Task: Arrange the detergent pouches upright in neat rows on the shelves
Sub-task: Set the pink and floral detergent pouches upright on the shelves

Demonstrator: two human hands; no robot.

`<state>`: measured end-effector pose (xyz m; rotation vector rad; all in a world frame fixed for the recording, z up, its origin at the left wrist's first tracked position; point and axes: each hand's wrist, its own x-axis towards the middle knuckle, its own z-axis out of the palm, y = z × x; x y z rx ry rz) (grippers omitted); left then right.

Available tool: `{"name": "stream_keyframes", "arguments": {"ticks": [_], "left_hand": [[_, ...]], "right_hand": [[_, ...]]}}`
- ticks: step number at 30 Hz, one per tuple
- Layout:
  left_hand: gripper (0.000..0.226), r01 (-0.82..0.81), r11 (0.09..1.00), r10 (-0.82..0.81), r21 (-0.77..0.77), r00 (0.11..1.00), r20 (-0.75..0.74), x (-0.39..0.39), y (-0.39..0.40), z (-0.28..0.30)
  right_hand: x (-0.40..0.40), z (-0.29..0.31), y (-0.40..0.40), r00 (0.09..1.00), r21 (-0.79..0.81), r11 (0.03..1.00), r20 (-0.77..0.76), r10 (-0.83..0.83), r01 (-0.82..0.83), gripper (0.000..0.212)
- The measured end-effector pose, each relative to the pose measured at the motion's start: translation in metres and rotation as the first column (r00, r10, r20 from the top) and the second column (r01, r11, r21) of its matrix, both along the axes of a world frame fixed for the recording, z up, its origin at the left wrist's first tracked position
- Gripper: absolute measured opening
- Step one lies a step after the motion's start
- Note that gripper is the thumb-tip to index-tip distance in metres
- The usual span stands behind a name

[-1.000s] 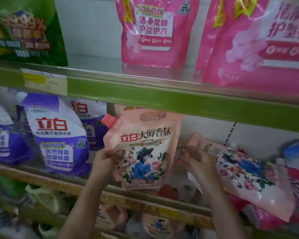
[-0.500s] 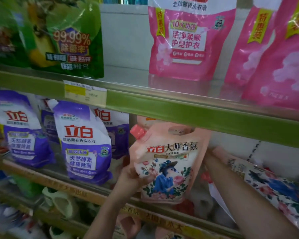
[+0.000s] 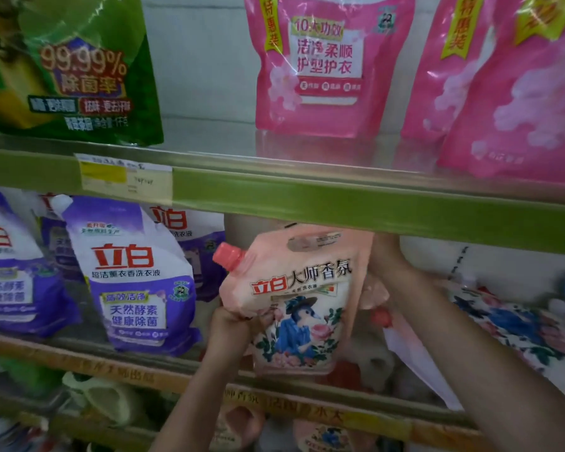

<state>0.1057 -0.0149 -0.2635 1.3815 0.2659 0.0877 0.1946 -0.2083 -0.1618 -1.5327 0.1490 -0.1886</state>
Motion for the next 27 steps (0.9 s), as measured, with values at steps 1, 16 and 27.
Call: {"name": "stream_keyframes", "arguments": {"ticks": [1, 16, 27], "left_hand": [[0.020, -0.012, 1.000, 0.012, 0.012, 1.000, 0.011, 0.002, 0.001, -0.002], [0.015, -0.040, 0.995, 0.049, -0.093, 0.994, 0.094, 0.094, -0.014, -0.005], [0.017, 0.035, 0.994, -0.041, 0.102, 0.998, 0.056, 0.140, -0.009, 0.028]], "right_hand": [[0.000, 0.011, -0.004, 0.997, 0.004, 1.000, 0.066, -0.027, 0.027, 0.013], [-0.135, 0.024, -0.121, 0.974, 0.255, 0.942, 0.002, -0.226, 0.218, 0.025], [-0.147, -0.012, -0.089, 0.997, 0.320, 0.946, 0.035, -0.064, 0.049, 0.017]]}}
